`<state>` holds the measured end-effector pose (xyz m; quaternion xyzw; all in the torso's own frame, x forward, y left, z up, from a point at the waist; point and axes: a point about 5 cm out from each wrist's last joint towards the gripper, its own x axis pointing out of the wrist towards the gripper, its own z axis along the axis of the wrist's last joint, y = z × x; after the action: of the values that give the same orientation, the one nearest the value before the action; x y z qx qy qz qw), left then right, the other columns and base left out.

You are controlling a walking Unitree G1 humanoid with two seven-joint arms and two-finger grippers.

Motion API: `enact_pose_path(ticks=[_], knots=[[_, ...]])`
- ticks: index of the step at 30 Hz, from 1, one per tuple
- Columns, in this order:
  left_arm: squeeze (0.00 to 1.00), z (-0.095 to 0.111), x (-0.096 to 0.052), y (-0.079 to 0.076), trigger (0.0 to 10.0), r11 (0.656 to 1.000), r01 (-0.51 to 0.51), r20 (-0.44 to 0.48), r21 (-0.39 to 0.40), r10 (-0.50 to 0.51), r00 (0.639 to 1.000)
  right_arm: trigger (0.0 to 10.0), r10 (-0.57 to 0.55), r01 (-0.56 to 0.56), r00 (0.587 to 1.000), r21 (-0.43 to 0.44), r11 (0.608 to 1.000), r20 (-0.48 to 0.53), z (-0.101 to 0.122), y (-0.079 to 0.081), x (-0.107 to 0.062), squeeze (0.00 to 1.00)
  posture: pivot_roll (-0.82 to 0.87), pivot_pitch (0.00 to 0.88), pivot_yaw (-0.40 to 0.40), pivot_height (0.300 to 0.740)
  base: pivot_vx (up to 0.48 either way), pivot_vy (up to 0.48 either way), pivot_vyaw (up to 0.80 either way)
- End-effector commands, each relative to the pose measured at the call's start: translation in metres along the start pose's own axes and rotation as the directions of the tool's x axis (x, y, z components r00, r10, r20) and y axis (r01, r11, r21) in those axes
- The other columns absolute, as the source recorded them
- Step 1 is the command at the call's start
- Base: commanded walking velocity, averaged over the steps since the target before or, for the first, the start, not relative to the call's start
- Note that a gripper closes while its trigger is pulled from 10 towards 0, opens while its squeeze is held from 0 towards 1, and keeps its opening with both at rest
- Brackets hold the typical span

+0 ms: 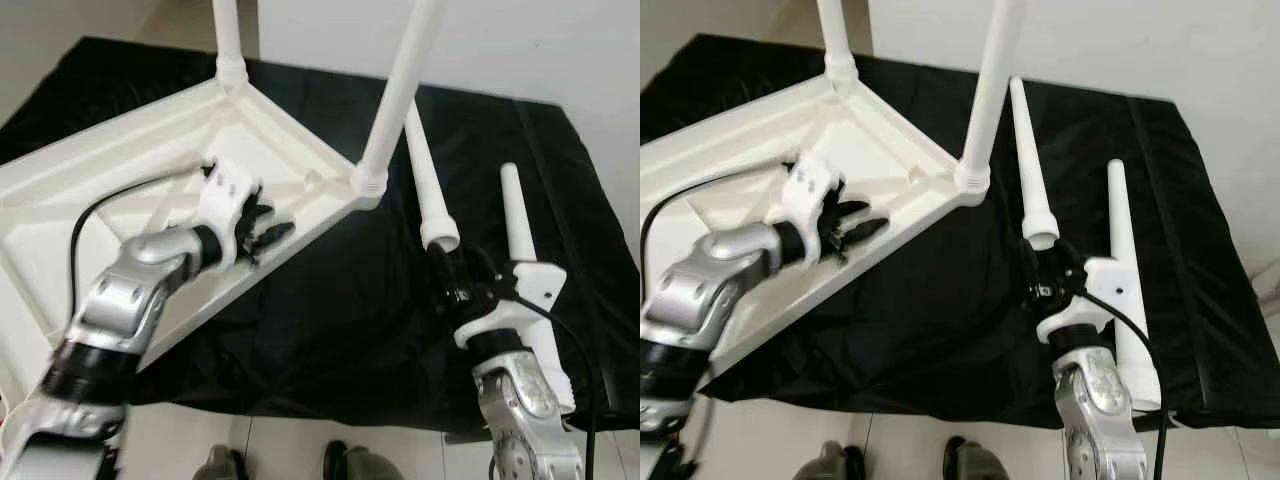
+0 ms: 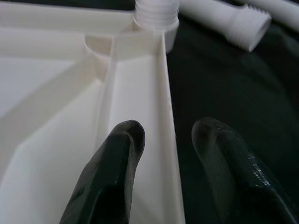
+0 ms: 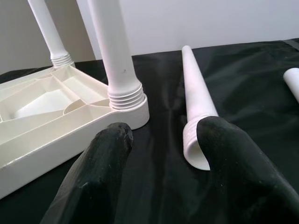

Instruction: Building children table

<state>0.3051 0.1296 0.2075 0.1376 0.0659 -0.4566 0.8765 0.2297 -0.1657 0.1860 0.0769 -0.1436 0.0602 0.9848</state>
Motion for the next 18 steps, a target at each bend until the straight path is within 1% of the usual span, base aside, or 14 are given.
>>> enact_pose_path(ticks=[1, 4, 6, 14, 18], knots=[[0.0, -0.005, -0.001, -0.01, 10.0, 0.996, 0.093, -0.037, 0.013, -0.092, 0.995, 10.0, -0.009, 0.009, 1.0, 0.001, 1.0, -0.019, -0.004, -0.001, -0.002, 0.0, 0.0, 0.186, -0.033, 0.74, 0.0, 0.0, 0.0], [0.0, -0.016, -0.008, -0.013, 10.0, 0.993, 0.121, -0.09, 0.016, -0.119, 0.989, 10.0, -0.009, 0.009, 1.0, -0.001, 1.0, -0.018, -0.004, -0.001, -0.002, 0.0, 0.0, 0.186, -0.033, 0.74, 0.0, 0.0, 0.0], [0.0, -0.017, -0.009, -0.013, 10.0, 0.993, 0.117, -0.093, 0.011, -0.116, 0.989, 10.0, -0.01, 0.01, 1.0, -0.002, 1.0, -0.018, -0.004, -0.001, -0.002, 0.0, 0.0, 0.186, -0.033, 0.74, 0.0, 0.0, 0.0], [0.0, -0.023, -0.017, -0.007, 10.0, 0.996, 0.087, -0.151, 0.02, -0.083, 0.985, 10.0, -0.007, 0.007, 1.0, -0.001, 1.0, -0.018, -0.005, -0.001, -0.002, 0.0, 0.0, 0.186, -0.033, 0.74, 0.0, 0.0, 0.0], [0.0, -0.027, -0.019, -0.006, 10.0, 0.996, 0.085, -0.178, 0.022, -0.08, 0.981, 10.0, -0.006, 0.006, 1.0, -0.001, 1.0, -0.017, -0.005, -0.001, -0.002, 0.0, 0.0, 0.181, -0.026, 0.74, 0.0, 0.0, 0.0]])
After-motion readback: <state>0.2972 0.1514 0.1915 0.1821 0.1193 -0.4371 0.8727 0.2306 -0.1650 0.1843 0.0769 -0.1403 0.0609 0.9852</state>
